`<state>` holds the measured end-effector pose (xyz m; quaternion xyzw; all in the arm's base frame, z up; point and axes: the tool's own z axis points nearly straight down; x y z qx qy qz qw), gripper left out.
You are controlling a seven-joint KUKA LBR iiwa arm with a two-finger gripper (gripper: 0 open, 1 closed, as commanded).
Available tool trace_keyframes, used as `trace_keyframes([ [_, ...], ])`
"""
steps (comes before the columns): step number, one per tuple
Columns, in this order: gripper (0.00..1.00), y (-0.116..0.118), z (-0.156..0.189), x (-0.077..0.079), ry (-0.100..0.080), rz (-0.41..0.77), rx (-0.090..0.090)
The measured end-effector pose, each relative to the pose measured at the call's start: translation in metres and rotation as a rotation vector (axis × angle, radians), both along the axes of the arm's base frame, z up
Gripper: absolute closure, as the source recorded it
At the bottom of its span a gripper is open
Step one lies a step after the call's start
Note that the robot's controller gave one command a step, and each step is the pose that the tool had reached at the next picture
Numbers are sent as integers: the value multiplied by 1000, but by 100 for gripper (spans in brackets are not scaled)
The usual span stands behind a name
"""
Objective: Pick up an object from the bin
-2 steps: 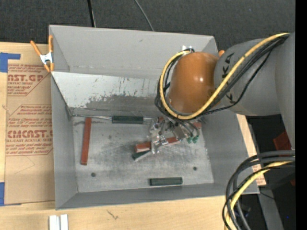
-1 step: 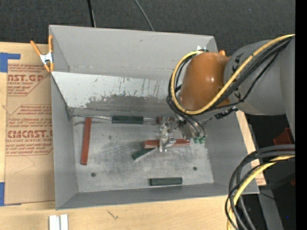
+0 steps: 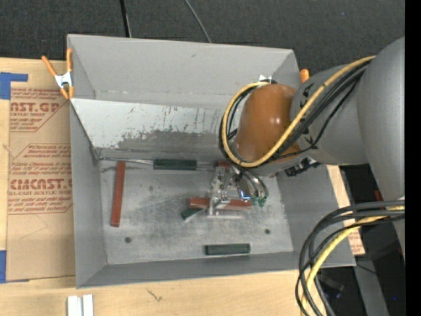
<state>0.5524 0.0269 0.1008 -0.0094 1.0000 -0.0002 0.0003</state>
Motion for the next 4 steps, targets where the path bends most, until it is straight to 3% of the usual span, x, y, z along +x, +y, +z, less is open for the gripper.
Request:
trace_keyframes([
  [1, 100, 31, -15, 1, -17, 76, -15],
  [4, 100, 32, -8, 1, -15, 75, -7],
])
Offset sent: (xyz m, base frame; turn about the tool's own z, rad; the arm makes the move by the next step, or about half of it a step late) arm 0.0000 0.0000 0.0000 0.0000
